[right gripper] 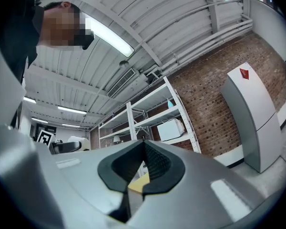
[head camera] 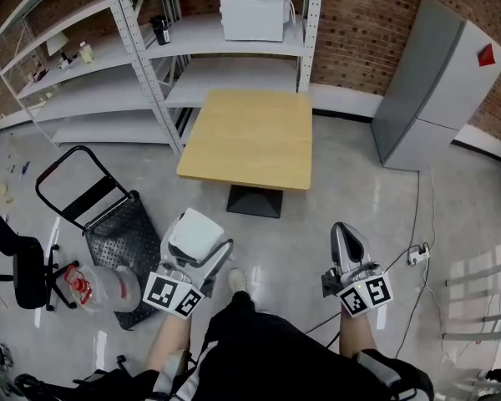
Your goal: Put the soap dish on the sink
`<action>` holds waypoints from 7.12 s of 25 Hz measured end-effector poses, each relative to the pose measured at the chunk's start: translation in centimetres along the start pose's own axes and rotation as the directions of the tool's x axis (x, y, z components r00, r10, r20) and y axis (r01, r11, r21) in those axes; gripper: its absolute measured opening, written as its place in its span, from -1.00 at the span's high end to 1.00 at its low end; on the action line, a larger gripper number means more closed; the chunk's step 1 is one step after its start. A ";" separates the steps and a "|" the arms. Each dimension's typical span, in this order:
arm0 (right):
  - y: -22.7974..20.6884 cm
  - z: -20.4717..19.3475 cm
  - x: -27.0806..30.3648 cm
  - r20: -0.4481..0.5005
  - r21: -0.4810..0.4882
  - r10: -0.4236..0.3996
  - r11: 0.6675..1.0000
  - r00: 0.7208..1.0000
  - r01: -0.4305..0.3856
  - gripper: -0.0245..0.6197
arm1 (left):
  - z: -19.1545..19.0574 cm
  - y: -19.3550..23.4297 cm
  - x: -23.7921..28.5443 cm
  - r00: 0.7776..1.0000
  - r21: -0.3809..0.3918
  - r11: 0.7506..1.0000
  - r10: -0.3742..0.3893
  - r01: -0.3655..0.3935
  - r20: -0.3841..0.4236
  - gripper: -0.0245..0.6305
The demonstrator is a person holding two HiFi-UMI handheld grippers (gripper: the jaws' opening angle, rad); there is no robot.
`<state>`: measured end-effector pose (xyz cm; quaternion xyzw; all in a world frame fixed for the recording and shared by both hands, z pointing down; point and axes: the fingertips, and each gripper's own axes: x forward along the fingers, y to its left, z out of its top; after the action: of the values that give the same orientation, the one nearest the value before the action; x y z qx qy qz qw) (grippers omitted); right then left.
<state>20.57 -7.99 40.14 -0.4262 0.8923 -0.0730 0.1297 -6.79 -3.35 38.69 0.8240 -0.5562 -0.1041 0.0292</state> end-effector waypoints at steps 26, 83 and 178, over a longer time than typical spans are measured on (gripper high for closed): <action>-5.1 -3.1 17.7 -0.024 -0.122 -0.085 0.989 0.996 0.082 0.90 | -2.4 13.3 16.4 0.994 0.022 0.994 -0.102 0.103 -0.035 -0.63; -26.1 -9.1 39.7 -0.192 -0.067 0.010 0.998 0.981 -0.023 0.90 | -11.8 24.3 38.3 0.977 0.003 0.995 0.100 -0.101 -0.191 -0.63; -26.4 -28.3 33.5 -0.611 0.004 -0.177 0.974 0.772 0.227 0.90 | -43.6 25.5 38.3 0.278 0.070 0.980 0.015 0.187 -0.961 -0.69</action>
<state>11.64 -50.04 67.91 -0.4682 0.8321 -0.2536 -0.1550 -7.36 -51.35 80.12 0.7497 -0.3890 0.4558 0.2808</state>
